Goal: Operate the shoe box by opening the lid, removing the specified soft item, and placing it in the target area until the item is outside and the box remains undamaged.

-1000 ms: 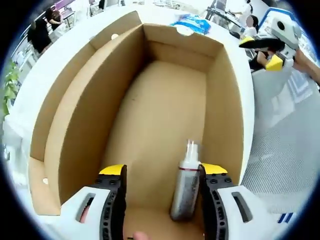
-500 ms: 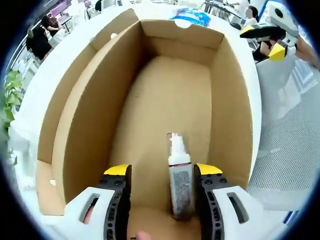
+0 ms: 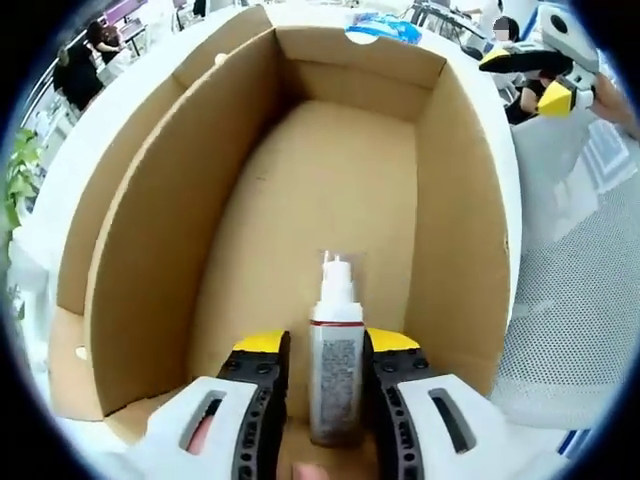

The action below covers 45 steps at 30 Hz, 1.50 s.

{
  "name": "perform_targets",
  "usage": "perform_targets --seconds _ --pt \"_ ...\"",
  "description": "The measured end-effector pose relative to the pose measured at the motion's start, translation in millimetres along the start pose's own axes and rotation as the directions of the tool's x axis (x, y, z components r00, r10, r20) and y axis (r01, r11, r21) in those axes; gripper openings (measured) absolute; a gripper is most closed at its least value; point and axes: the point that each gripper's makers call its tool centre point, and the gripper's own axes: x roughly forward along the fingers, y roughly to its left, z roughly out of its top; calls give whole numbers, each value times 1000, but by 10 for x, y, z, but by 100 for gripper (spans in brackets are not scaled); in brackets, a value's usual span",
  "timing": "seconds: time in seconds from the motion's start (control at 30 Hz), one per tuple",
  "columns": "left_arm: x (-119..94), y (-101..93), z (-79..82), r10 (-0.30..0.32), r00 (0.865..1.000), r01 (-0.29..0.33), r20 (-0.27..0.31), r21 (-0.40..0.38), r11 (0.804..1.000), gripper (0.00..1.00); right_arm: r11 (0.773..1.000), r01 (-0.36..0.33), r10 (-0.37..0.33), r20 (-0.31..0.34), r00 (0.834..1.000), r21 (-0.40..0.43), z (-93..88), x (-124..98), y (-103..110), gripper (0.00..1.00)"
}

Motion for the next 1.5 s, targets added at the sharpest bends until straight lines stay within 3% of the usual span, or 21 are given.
perform_targets --seconds 0.17,0.33,0.6,0.8,0.97,1.3,1.5 --pt "-15 16 6 14 1000 -14 6 -18 1000 20 1000 -4 4 -7 1000 4 -20 6 7 46" --pt "-57 -3 62 41 999 -42 32 40 998 20 1000 -16 16 -6 1000 -1 -14 8 43 46" --pt "-224 -41 297 22 990 -26 137 31 999 19 999 -52 52 2 999 -13 13 40 125 46" --pt "-313 -115 429 15 983 -30 183 79 996 19 996 -83 83 5 997 -41 42 70 206 46" --pt "-453 -153 642 4 969 -27 248 91 995 19 993 -98 98 -3 995 -60 39 90 232 45" --pt "-651 -258 886 -35 952 -10 304 144 989 19 985 -131 135 22 991 -114 286 110 226 44" --pt "-723 -455 945 -111 941 50 319 194 980 20 976 -161 169 42 985 -149 443 117 236 42"
